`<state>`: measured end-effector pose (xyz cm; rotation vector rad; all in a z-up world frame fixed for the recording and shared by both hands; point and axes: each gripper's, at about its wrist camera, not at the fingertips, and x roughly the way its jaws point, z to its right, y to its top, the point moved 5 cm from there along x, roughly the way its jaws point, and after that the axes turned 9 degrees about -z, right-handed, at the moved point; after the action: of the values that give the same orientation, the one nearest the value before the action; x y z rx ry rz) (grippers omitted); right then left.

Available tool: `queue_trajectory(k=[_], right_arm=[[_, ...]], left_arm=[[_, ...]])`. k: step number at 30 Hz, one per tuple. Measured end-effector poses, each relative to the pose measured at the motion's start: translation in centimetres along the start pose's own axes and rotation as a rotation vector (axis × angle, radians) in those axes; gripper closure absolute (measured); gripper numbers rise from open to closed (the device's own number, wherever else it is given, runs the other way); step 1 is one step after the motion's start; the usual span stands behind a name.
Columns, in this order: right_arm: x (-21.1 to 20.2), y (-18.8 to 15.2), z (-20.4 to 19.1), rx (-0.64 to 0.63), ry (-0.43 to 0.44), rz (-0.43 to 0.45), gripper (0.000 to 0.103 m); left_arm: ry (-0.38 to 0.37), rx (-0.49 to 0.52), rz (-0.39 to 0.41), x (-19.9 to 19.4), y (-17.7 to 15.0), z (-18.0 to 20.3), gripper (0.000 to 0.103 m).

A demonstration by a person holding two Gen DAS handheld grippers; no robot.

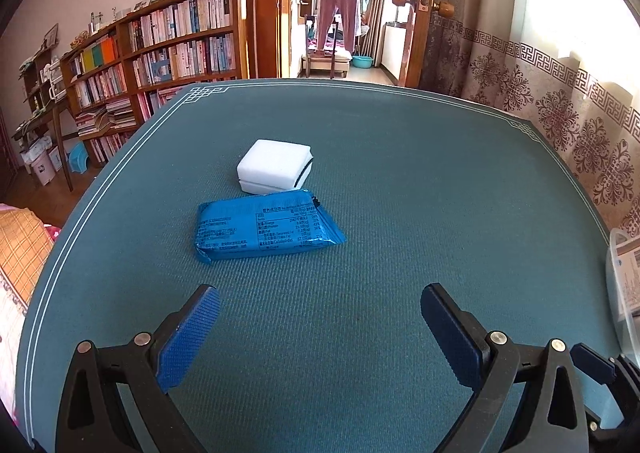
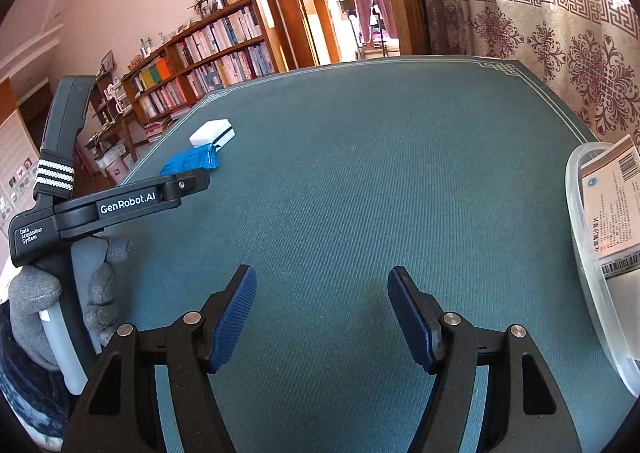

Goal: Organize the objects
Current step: 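Withdraw both tools from the bowl toward the white block and blue pack, then grasp the blue wrapped wipes pack with the left tool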

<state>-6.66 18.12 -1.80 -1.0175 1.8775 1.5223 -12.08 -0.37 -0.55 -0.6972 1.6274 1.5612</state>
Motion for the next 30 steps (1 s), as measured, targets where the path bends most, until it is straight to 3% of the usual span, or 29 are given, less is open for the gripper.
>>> queue_trajectory(k=[5, 12, 23, 30], right_arm=[[0.1, -0.1, 0.8, 0.042, 0.017, -0.003, 0.033], [0.3, -0.1, 1.1, 0.069, 0.038, -0.008, 0.033], [0.4, -0.1, 1.0, 0.073, 0.042, -0.008, 0.033], [0.3, -0.1, 1.0, 0.073, 0.043, -0.007, 0.033]], left_arm=[[0.022, -0.033, -0.013, 0.5, 0.4, -2.1, 0.001], [0.068, -0.004, 0.004, 1.2, 1.6, -4.5, 0.001], [-0.018, 0.081, 0.026, 2.9, 5.4, -4.9, 0.001], [-0.118, 0.145, -0.030, 4.9, 6.8, -3.7, 0.001]])
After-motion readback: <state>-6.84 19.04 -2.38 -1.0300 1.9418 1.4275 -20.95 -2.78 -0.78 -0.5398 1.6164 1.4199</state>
